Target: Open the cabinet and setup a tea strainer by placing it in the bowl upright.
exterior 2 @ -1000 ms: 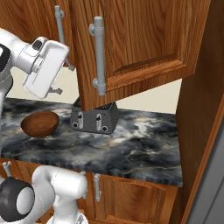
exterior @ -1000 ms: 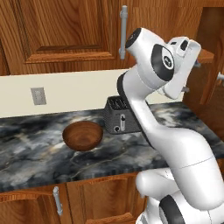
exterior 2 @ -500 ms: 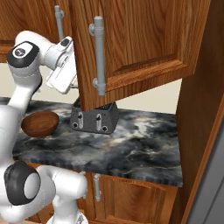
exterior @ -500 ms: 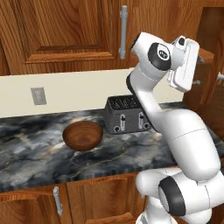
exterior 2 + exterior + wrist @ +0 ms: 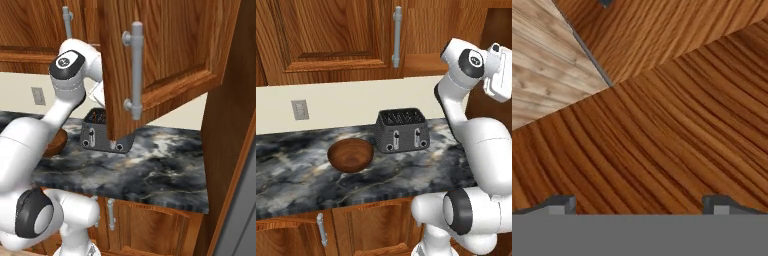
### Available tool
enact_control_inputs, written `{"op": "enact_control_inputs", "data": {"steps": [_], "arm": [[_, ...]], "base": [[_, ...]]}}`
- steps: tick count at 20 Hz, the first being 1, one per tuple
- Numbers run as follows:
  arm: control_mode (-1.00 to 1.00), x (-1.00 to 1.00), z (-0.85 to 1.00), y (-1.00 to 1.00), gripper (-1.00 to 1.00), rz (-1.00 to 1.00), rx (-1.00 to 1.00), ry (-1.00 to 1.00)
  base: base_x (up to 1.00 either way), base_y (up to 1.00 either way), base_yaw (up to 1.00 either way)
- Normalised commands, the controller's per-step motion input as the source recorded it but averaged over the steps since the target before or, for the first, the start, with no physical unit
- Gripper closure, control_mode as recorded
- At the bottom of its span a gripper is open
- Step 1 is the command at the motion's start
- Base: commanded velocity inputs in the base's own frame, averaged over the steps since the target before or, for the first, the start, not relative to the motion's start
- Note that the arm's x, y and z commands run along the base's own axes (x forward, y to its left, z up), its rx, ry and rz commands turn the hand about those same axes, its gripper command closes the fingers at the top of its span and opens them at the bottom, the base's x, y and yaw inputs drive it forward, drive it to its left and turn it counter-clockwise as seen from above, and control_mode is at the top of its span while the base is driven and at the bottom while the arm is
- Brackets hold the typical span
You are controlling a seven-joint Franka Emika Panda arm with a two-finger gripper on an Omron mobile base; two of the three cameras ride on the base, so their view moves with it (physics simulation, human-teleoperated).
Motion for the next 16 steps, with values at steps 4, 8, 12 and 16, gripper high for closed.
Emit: {"op": "enact_control_inputs", "data": {"steps": [4,8,12,16], "arm": [[-1.00,-0.05,0.00,-0.80,-1.00,0.01,0.00,0.00],[-1.00,-0.05,-0.01,-0.84,-1.00,0.14,0.03,0.00],[-1.00,0.00,-0.13,-0.77,-1.00,0.22,0.01,0.00],[-1.00,0.00,-0.19,-0.51,-1.00,0.21,0.01,0.00]], "base": [[0.00,0.00,0.00],[0.00,0.00,0.00],[0.00,0.00,0.00],[0.00,0.00,0.00]]}}
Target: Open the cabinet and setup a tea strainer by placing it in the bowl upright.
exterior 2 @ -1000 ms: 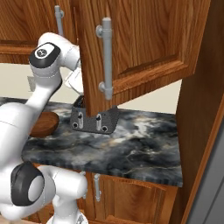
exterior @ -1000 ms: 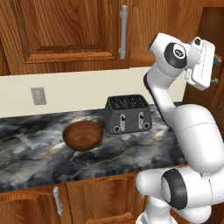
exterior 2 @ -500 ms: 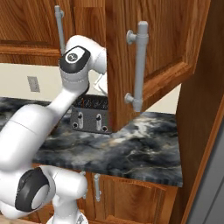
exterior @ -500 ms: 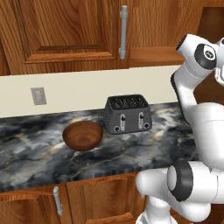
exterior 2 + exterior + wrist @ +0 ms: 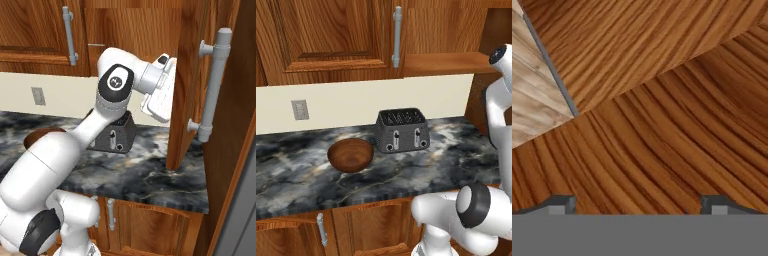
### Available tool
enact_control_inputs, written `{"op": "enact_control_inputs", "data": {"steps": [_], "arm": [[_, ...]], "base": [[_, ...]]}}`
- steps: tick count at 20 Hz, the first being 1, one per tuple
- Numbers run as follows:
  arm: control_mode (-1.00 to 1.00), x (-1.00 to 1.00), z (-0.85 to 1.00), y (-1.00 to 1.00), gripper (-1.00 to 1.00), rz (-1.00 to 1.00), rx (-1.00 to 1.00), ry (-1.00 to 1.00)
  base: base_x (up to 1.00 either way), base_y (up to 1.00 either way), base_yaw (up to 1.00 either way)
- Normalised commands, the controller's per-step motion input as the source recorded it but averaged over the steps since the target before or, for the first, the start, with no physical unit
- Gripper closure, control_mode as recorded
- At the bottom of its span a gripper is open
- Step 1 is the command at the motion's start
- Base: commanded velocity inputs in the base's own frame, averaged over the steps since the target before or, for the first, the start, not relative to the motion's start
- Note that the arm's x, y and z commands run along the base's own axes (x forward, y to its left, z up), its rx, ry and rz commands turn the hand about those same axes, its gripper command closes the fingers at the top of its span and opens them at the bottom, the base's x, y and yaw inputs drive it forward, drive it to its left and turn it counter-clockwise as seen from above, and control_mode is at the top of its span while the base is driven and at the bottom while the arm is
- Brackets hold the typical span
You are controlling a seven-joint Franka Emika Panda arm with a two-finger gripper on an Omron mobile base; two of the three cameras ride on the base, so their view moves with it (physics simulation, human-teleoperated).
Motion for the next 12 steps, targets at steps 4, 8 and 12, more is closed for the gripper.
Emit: {"op": "enact_control_inputs", "data": {"steps": [4,8,12], "arm": [[-1.00,-0.01,-0.33,0.57,-1.00,-0.04,0.06,-0.05],[-1.00,0.00,-0.10,1.00,-1.00,-0.03,0.02,-0.21],[-1.00,0.07,-0.13,1.00,-1.00,-0.06,0.18,-0.28]], "base": [[0.00,0.00,0.00],[0.00,0.00,0.00],[0.00,0.00,0.00]]}}
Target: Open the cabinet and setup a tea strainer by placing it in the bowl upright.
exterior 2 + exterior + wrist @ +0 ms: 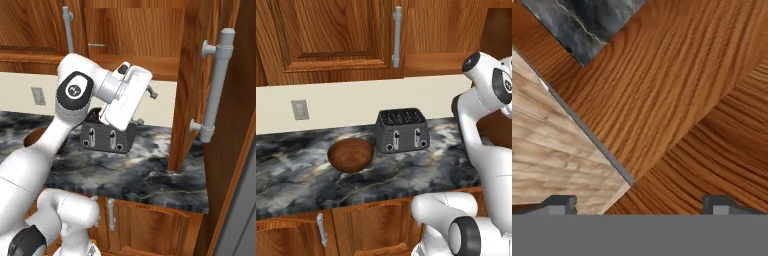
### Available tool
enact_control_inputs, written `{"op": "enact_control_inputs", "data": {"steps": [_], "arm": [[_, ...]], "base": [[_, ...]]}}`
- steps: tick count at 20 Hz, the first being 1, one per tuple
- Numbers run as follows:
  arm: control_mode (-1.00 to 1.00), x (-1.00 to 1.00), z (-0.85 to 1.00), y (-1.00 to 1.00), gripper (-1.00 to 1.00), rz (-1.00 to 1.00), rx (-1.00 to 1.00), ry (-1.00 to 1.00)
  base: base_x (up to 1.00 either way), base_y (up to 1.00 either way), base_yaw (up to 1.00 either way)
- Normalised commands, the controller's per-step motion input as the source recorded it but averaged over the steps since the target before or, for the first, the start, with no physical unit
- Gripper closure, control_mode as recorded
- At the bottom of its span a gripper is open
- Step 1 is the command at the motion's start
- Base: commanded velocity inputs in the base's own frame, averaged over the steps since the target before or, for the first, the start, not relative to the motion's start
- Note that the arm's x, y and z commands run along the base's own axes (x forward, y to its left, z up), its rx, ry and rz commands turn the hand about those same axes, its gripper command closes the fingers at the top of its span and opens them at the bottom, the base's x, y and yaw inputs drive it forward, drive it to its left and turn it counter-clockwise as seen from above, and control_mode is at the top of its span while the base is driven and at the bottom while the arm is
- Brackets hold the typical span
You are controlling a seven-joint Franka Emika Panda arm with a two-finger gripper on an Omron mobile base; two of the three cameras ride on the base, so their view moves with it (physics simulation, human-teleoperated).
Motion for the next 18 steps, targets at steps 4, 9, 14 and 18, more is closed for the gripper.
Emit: {"op": "enact_control_inputs", "data": {"steps": [4,9,14,18], "arm": [[-1.00,0.41,-0.34,0.75,-1.00,-0.12,0.39,-0.15],[-1.00,0.78,-0.04,0.55,-1.00,-0.31,0.44,-0.47],[-1.00,0.72,-0.02,0.54,-1.00,-0.39,0.48,-0.55],[-1.00,0.58,-0.02,0.51,-1.00,-0.42,0.48,-0.58]], "base": [[0.00,0.00,0.00],[0.00,0.00,0.00],[0.00,0.00,0.00],[0.00,0.00,0.00]]}}
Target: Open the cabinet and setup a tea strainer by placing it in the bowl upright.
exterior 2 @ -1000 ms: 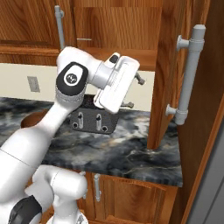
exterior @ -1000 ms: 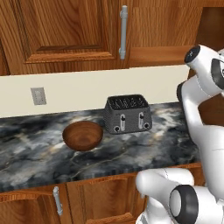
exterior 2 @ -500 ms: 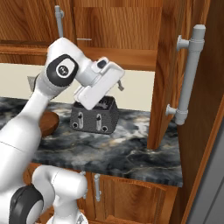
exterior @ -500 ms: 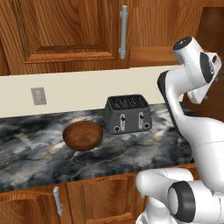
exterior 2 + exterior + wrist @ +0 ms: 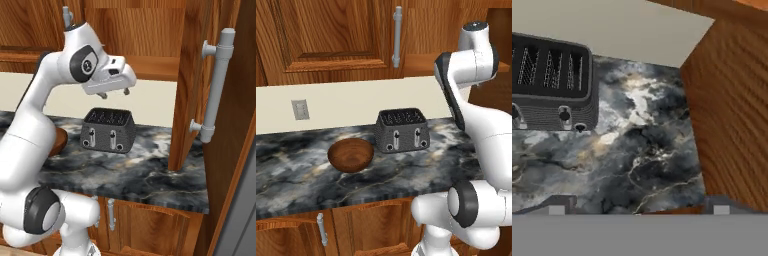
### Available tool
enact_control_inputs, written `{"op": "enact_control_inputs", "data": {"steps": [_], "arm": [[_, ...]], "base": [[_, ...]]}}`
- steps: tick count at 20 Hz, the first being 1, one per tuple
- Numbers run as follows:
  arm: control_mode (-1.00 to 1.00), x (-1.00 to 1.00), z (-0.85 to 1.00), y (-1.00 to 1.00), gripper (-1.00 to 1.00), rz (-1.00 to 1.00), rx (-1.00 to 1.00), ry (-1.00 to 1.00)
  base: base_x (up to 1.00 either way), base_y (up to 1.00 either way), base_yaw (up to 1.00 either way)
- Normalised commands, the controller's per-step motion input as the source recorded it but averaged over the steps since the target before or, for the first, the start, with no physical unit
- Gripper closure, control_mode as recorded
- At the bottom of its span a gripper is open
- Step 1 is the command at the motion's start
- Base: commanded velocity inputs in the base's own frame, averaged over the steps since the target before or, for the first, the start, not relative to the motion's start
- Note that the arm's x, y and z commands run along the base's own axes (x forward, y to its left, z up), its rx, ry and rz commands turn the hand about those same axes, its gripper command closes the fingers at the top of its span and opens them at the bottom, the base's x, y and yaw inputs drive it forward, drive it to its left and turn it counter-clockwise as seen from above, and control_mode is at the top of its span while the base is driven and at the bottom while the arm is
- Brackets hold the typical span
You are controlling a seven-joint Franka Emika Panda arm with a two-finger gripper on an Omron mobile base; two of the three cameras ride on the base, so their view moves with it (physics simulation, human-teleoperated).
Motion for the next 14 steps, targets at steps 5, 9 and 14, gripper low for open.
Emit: {"op": "enact_control_inputs", "data": {"steps": [5,9,14], "arm": [[-1.00,0.28,0.11,0.57,-1.00,-0.34,0.45,-0.52],[-1.00,0.01,0.71,0.43,-1.00,-0.16,0.14,-0.19],[-1.00,-0.06,0.74,0.25,-1.00,0.00,0.00,-0.07]], "base": [[0.00,0.00,0.00],[0.00,0.00,0.00],[0.00,0.00,0.00]]}}
